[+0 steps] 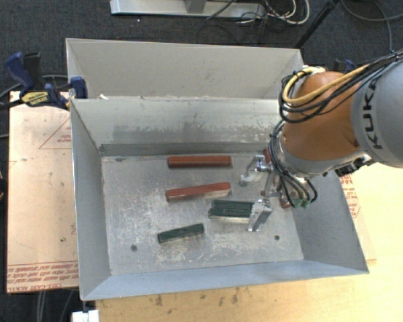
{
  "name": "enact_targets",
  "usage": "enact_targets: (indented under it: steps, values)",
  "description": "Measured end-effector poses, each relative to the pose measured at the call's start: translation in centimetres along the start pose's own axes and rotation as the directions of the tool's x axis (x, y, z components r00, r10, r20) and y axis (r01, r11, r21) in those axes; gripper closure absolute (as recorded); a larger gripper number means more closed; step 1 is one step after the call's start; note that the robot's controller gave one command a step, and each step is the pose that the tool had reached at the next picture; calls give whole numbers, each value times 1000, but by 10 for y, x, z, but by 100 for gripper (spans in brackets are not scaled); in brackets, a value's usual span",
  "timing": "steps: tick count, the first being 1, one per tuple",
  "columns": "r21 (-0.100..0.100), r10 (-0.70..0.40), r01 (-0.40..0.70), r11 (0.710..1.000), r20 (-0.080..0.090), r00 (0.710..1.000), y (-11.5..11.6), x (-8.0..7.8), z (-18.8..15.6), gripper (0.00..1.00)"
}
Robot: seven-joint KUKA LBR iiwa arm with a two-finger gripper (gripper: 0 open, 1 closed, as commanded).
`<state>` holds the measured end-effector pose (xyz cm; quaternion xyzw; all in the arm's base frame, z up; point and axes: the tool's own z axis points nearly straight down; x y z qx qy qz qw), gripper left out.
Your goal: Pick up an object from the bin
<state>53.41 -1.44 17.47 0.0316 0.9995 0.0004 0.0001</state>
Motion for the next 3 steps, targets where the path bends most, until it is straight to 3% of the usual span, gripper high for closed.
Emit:
enact_targets:
  steps: [1, 2, 3]
  values:
    - [-1, -111, 111, 994, 15, 994, -4, -57, 91, 100]
    - [-1, -111, 111, 994, 15, 994, -4, -57, 91, 100]
    - [0, -46, 46, 999, 9, 999, -8, -49, -74, 100]
